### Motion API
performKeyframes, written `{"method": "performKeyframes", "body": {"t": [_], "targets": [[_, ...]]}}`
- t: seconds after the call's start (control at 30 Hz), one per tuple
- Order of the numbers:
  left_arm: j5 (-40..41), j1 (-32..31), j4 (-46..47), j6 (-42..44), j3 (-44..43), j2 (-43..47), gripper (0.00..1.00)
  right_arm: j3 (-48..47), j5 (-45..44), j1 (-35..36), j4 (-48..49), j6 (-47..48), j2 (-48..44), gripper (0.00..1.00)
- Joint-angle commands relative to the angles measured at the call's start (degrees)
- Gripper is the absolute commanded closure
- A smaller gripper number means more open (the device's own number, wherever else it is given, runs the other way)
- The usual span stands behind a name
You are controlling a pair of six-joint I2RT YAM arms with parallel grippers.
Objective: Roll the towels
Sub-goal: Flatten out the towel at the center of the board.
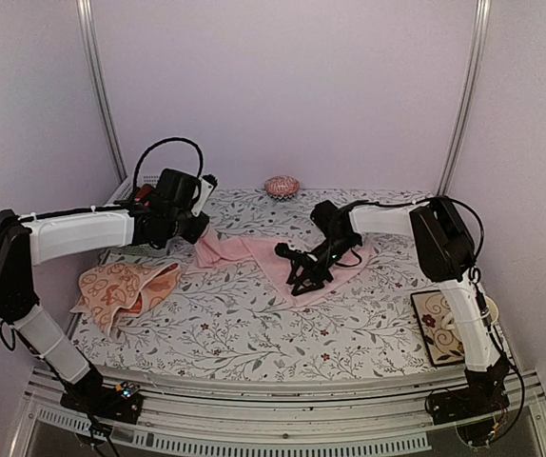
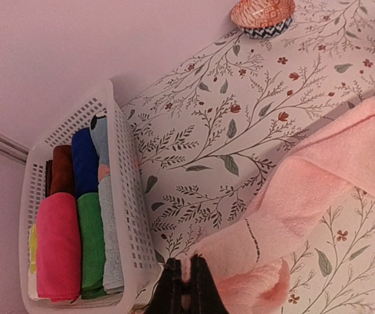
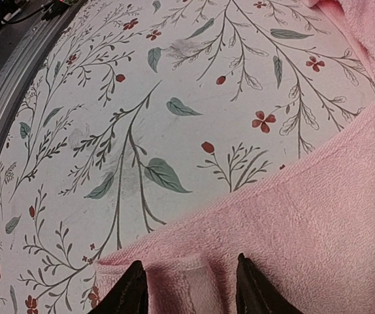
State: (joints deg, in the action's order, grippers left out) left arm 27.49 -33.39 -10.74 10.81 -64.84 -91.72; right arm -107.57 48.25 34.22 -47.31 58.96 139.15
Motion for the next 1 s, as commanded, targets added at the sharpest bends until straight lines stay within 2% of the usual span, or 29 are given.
{"method": "performKeyframes", "body": {"t": [0.0,0.27,0.37,0.5,0.57,0.6,0.97], "targets": [[0.4,-0.7,-0.3,-0.3,-0.1,1.5,1.0,1.4,0.3,-0.7,-0.7,0.2,0.5,0.54],[0.3,-0.7,-0.4,-0.4,0.7,1.9,1.0,2.1,1.1,-0.7,-0.4,-0.7,1.1,0.59],[0.4,-0.7,-0.6,-0.7,0.9,2.0,1.0,2.1,1.8,-0.7,-0.3,-0.6,0.9,0.64],[0.7,-0.7,-1.0,-1.1,1.2,2.2,1.0,2.5,2.2,-0.7,-0.5,-0.5,0.8,0.79],[0.9,-0.7,-1.0,-1.1,1.2,2.4,1.0,3.0,2.6,-0.7,-0.3,-0.4,0.1,0.94],[1.0,-0.7,-1.1,-1.0,1.3,2.4,1.0,3.4,2.7,-0.7,-0.2,-0.2,-0.4,0.97],[1.3,-0.6,-0.6,-1.5,1.0,1.6,1.0,7.0,1.6,-2.4,3.1,-1.1,-9.5,0.99]]}}
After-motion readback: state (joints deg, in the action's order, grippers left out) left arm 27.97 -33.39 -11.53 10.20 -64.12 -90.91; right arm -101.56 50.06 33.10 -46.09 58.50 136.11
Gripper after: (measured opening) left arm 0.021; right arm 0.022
